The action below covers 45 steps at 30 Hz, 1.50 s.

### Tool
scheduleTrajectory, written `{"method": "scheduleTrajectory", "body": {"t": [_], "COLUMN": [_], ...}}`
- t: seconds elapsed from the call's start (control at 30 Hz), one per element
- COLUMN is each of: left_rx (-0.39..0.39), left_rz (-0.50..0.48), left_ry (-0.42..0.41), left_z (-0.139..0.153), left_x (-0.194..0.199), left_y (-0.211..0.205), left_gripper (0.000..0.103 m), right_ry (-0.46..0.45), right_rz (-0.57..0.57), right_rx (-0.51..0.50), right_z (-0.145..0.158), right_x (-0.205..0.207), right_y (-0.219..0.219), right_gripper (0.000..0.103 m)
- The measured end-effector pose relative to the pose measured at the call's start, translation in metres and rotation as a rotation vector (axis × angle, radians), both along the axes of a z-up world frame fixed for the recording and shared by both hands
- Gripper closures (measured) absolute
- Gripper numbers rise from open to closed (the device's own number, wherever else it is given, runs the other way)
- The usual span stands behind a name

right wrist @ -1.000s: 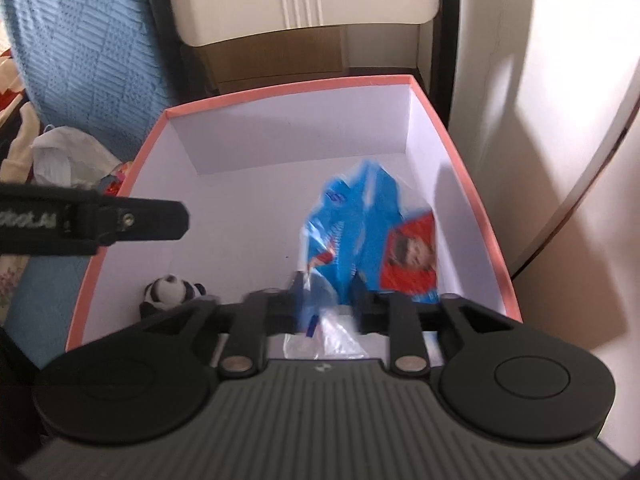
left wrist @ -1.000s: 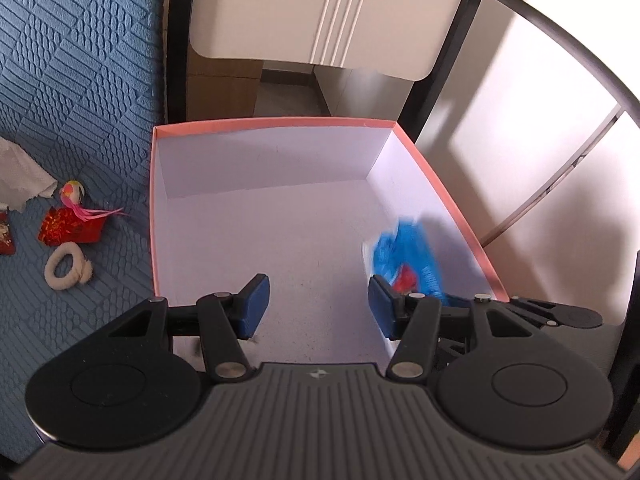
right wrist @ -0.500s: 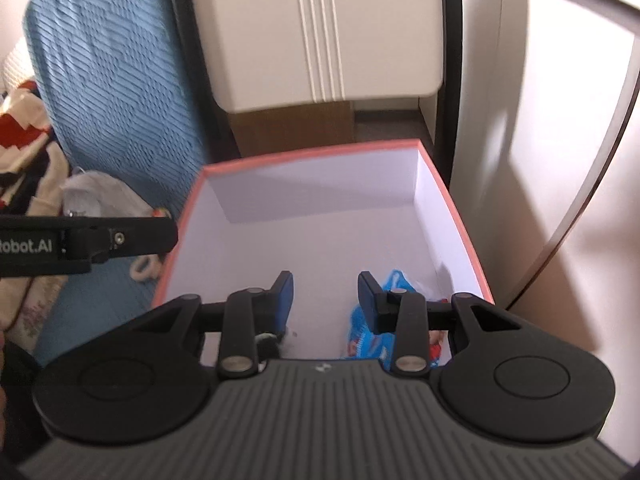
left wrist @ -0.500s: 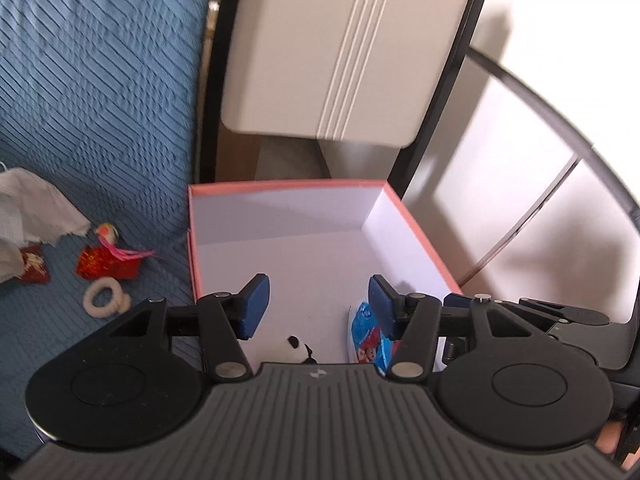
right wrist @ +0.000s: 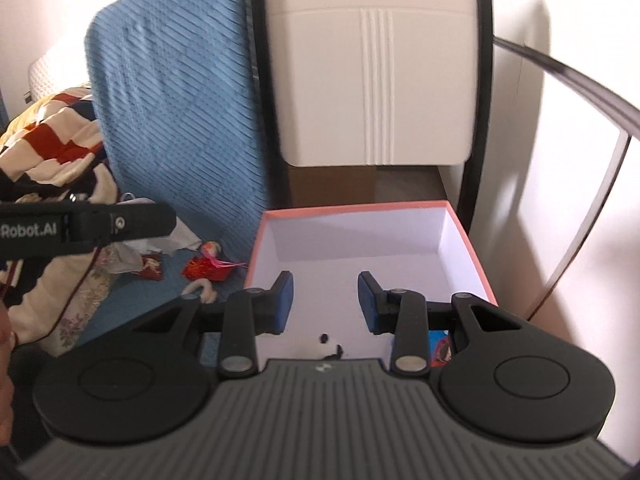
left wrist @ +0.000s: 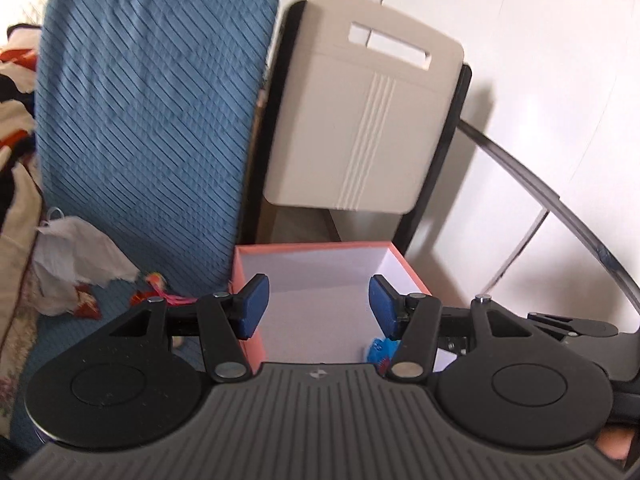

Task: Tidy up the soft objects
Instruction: 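Withdraw both open tools from the pink box back toward the seat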

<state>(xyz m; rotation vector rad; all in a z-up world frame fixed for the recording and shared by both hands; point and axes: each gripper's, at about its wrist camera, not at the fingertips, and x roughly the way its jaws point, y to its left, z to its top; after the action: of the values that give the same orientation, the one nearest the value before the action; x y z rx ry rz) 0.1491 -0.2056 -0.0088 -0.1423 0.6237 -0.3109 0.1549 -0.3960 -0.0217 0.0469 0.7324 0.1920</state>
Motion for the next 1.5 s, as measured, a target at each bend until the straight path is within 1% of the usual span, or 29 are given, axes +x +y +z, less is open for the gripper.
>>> {"method": "scheduleTrajectory", "body": {"t": [0.07,0.17,0.23,0.4,0.53,0.57,0.6,0.73,0.83,1.1,1.3,1.5], "left_rx": [-0.01,0.003,-0.002,0.014,0.008,0.004,-0.075,-0.089,-0.089,-0.076,-0.073,-0.062], "left_rz": [0.004,0.023,0.039,0.086,0.128,0.135,0.157,0.187,0.191,0.238,0.261,0.277], "left_ry": [-0.013,-0.025,-0.028,-0.059,-0.074,-0.075,-0.029,-0.015,0.0,0.015,0.038,0.058], "left_z": [0.004,0.006,0.004,-0.001,-0.011,-0.014,-0.017,-0.037,-0.053,-0.081,-0.104,-0.125], "left_x": [-0.005,-0.013,-0.018,-0.026,-0.03,-0.03,-0.031,-0.036,-0.039,-0.037,-0.038,-0.04], "left_y": [0.01,0.027,0.042,0.082,0.118,0.125,0.131,0.15,0.161,0.183,0.194,0.2], "left_gripper": [0.041,0.041,0.041,0.041,0.041,0.041,0.041,0.041,0.041,0.041,0.041,0.041], "right_ry": [-0.012,-0.03,-0.034,-0.05,-0.057,-0.057,-0.056,-0.035,-0.026,0.024,0.029,0.059], "right_rz": [0.01,0.02,0.029,0.065,0.095,0.102,0.109,0.135,0.153,0.174,0.181,0.178], "right_rx": [-0.01,-0.005,-0.011,-0.015,-0.01,-0.01,-0.009,-0.003,-0.014,-0.023,-0.016,-0.005], "right_z": [0.005,0.013,0.014,0.012,0.006,0.003,0.001,-0.011,-0.021,-0.056,-0.079,-0.102], "right_x": [-0.006,-0.015,-0.018,-0.023,-0.025,-0.025,-0.026,-0.028,-0.031,-0.034,-0.034,-0.034], "right_y": [0.01,0.023,0.034,0.06,0.084,0.091,0.097,0.12,0.137,0.167,0.177,0.187], "right_gripper": [0.064,0.064,0.064,0.064,0.064,0.064,0.064,0.064,0.064,0.064,0.064,0.064]}}
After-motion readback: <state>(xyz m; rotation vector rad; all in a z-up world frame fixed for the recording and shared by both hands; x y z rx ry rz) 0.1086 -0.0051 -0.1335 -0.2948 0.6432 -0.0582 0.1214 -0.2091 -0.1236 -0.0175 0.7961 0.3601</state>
